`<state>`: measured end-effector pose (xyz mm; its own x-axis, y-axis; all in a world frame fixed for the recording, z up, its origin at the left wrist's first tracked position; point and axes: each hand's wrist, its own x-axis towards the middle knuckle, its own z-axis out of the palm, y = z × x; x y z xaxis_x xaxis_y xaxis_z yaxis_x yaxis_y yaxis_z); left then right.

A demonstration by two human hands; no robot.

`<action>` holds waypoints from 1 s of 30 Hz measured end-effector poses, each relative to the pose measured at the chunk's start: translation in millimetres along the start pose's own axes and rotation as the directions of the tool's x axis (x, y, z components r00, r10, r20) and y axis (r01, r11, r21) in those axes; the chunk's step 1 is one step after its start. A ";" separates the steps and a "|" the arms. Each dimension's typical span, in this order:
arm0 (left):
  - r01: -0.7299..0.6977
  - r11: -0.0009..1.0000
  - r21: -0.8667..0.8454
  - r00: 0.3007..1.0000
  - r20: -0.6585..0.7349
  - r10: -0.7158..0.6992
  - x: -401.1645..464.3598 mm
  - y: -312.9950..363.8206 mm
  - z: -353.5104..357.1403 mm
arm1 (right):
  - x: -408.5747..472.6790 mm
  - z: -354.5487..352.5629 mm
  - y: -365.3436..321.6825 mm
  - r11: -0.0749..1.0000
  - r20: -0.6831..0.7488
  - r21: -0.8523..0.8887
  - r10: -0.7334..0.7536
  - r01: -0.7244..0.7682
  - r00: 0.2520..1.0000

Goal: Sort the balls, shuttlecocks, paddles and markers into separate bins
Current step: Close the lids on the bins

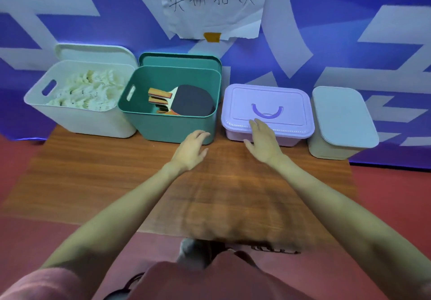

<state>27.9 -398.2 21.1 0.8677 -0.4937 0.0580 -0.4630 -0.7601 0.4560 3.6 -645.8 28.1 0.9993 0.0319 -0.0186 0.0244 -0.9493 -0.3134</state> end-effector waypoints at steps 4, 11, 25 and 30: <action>-0.010 1.000 0.020 0.976 -0.217 0.014 -3.2 -21.0 -40.6 | 28.2 -1.6 -37.9 0.996 -0.068 0.041 -0.074 0.076 0.995; 0.008 1.000 -0.002 0.932 -0.361 -0.008 25.1 -100.3 -108.6 | 99.0 -4.5 -112.7 0.991 -0.184 0.075 -0.096 0.111 0.978; 0.329 0.940 0.087 0.939 -0.138 -0.315 98.3 -238.7 -169.9 | 171.4 32.4 -150.9 0.800 -0.130 -0.033 0.590 -0.599 0.797; 0.342 0.933 0.112 0.931 -0.172 -0.320 104.8 -236.8 -164.5 | 171.8 33.0 -141.1 0.781 -0.099 0.017 0.623 -0.625 0.776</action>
<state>258.2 -200.5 65.3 0.9878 -0.1435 0.0610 -0.1558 -0.9254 0.3456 170.9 -496.1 37.8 0.7933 -0.5978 -0.1155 -0.6057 -0.7556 -0.2494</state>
